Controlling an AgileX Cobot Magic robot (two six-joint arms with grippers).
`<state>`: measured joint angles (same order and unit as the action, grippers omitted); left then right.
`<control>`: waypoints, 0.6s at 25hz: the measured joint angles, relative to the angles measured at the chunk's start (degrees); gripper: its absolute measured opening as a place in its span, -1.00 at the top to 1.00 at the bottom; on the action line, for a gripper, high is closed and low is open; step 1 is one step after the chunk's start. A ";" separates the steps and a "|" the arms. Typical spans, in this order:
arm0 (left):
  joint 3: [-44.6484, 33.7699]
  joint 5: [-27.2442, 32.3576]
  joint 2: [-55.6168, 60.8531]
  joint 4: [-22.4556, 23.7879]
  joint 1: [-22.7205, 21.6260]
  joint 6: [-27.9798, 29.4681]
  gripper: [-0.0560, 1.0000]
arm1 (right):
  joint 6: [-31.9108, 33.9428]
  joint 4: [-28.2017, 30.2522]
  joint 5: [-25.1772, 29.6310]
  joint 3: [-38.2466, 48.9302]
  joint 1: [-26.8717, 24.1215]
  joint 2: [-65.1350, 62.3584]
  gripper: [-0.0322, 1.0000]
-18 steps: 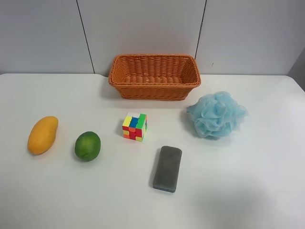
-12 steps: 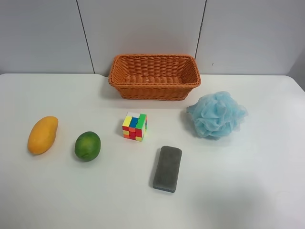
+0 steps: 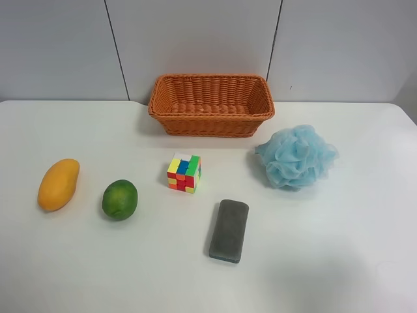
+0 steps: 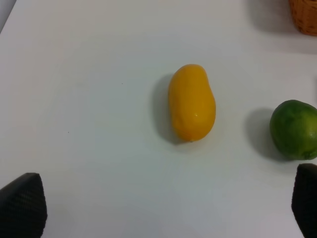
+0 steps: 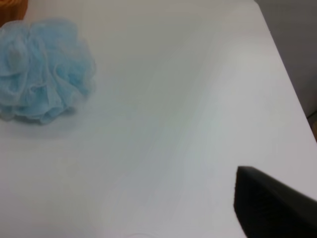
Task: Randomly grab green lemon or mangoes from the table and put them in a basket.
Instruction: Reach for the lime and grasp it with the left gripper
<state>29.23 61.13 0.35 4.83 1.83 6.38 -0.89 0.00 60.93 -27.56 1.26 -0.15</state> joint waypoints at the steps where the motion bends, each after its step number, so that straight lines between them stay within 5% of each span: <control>1: 0.00 0.00 0.00 0.00 0.00 0.00 -0.99 | 0.00 0.00 0.00 0.00 0.00 0.00 -0.99; 10: 0.48 -0.57 -1.89 1.56 0.00 0.00 -0.99 | 0.00 0.00 0.00 0.00 0.00 0.00 -0.99; 15: 4.62 -8.28 -15.00 2.18 0.00 -0.17 -0.99 | 0.00 0.00 0.00 0.00 0.00 0.00 -0.99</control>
<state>33.85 52.85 -14.65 7.01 1.83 6.21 -0.89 0.00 60.93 -27.56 1.26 -0.15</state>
